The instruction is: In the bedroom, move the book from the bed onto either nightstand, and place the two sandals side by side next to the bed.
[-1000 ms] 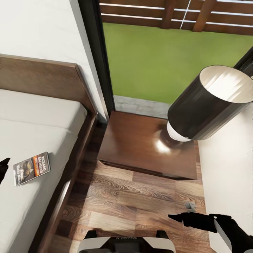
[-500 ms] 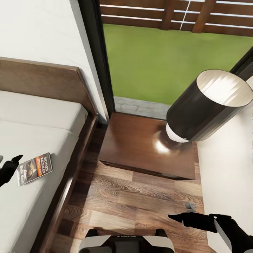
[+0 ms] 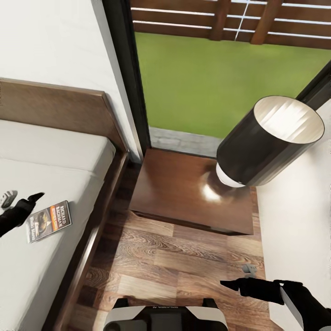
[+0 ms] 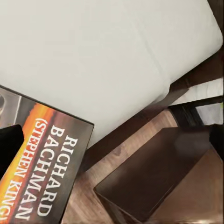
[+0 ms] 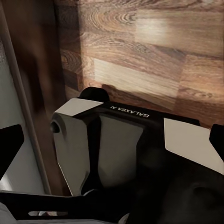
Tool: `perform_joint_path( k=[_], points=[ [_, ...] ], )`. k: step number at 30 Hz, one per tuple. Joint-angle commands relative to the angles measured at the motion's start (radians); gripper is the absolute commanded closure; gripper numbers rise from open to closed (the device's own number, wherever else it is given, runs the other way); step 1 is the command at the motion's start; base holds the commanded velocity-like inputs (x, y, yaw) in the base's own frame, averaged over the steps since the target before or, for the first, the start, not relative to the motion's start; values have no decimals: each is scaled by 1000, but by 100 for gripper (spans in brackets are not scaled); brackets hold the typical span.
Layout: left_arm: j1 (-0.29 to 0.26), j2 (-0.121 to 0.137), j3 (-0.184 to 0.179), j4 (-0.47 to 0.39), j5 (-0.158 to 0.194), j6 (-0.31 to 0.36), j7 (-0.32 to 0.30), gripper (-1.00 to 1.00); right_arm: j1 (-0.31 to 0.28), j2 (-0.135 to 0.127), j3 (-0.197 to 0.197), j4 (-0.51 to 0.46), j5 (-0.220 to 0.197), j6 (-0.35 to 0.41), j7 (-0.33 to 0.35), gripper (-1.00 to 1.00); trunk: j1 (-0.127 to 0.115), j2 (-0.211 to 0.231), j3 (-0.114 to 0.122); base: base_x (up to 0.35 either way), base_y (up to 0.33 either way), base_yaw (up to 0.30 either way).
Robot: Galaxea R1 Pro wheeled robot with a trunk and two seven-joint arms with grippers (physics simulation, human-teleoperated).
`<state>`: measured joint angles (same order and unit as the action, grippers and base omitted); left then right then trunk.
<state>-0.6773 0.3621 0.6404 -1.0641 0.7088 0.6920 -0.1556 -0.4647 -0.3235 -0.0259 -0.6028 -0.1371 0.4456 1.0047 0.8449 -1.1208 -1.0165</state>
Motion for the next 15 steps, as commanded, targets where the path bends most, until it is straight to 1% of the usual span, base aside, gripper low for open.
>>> perform_joint_path(
  k=[1,3,5,6,7,9,10,11,12,13,14,15],
  points=[
    [-1,-12,3,-27,-2,21,-4,-100,0,0,0,0,-7,8,2,-100,-4,7,3,0,0,0],
    [-1,-31,0,-71,-2,46,-3,-100,0,0,0,0,-7,8,2,-100,-12,21,9,0,0,0],
    [-1,-59,-3,-93,-2,75,-3,-100,-1,0,-1,0,-7,8,2,-100,-19,35,15,0,0,0],
    [-1,-68,-5,-97,-2,81,-3,-100,-1,0,-2,0,-7,8,2,-100,-23,42,18,0,0,0],
    [-1,-113,-37,-109,-3,97,-2,-100,0,-1,-4,0,-8,8,2,-100,-27,49,22,0,0,0],
    [-1,-140,-101,-134,-3,103,-1,-100,0,-2,-3,0,-9,8,2,-100,-35,63,28,0,0,0],
    [-1,-145,-120,-142,-3,104,-1,-100,0,-2,-3,0,-9,8,2,-100,-38,70,31,0,0,0],
    [-1,-156,-157,-155,-3,105,0,-100,0,-2,-3,0,-10,8,2,-100,-42,77,34,0,0,0],
    [-1,-163,-176,-160,-2,105,0,-100,0,-2,-4,0,-10,8,2,-100,-46,84,37,0,0,0],
    [-1,-178,-213,-166,-2,106,0,-100,0,-2,-4,0,-10,9,2,-100,-50,91,40,0,0,0],
    [-1,-206,-269,-172,-3,106,1,-100,0,-2,-5,0,-10,9,2,-100,-54,98,43,0,0,0],
    [-1,-226,-308,-173,-3,106,3,-100,0,-2,-5,0,-10,10,2,-100,-54,98,43,0,0,0]
  ],
)
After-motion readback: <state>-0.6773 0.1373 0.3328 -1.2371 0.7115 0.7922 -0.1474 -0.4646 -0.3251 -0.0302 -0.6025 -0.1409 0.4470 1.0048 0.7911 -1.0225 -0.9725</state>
